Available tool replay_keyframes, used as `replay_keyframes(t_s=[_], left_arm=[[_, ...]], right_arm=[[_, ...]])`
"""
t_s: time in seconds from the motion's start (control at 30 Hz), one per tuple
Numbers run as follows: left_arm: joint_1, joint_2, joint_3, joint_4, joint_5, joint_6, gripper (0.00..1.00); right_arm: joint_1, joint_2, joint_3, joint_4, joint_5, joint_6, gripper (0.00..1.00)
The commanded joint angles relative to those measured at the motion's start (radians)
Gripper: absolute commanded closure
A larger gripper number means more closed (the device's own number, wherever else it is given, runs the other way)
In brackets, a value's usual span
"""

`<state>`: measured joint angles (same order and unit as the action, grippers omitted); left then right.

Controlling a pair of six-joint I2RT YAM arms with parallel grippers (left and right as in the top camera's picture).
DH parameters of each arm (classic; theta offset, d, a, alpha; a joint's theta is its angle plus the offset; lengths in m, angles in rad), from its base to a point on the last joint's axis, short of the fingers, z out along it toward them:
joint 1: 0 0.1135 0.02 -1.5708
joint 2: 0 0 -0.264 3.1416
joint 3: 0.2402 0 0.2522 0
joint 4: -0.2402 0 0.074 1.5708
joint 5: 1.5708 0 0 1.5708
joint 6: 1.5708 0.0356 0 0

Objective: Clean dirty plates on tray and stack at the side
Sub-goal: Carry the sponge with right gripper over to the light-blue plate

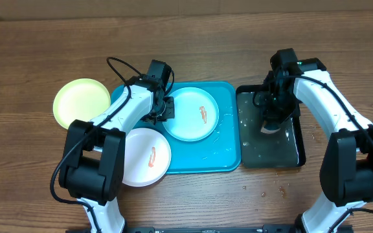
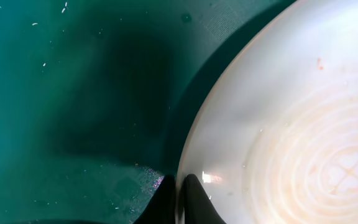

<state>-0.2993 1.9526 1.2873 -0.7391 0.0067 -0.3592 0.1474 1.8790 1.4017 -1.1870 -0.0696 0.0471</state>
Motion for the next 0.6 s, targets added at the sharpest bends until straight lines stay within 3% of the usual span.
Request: replay_keyframes(t_s=[0.0, 0.17, 0.37, 0.57], left_arm=[[0.008, 0.005, -0.011, 0.008, -0.006, 0.031, 0.95], [0.008, 0.005, -0.01, 0.007, -0.006, 0.03, 0.94], [0.008, 0.005, -0.011, 0.006, -0.005, 0.017, 0.96], [0.003, 0.005, -0.011, 0.012, 0.063, -0.031, 0.95]], right_arm=[[0.004, -0.005, 0.016, 0.001, -0.022, -0.018, 0.96], [0.004, -0.005, 0.051, -0.046, -0.023, -0.018, 0.96], [0.004, -0.005, 0.236, -0.169, -0.039, -0.01, 0.96], [0.013, -0.005, 0.388, -0.21, -0.213, -0.009, 0.96]])
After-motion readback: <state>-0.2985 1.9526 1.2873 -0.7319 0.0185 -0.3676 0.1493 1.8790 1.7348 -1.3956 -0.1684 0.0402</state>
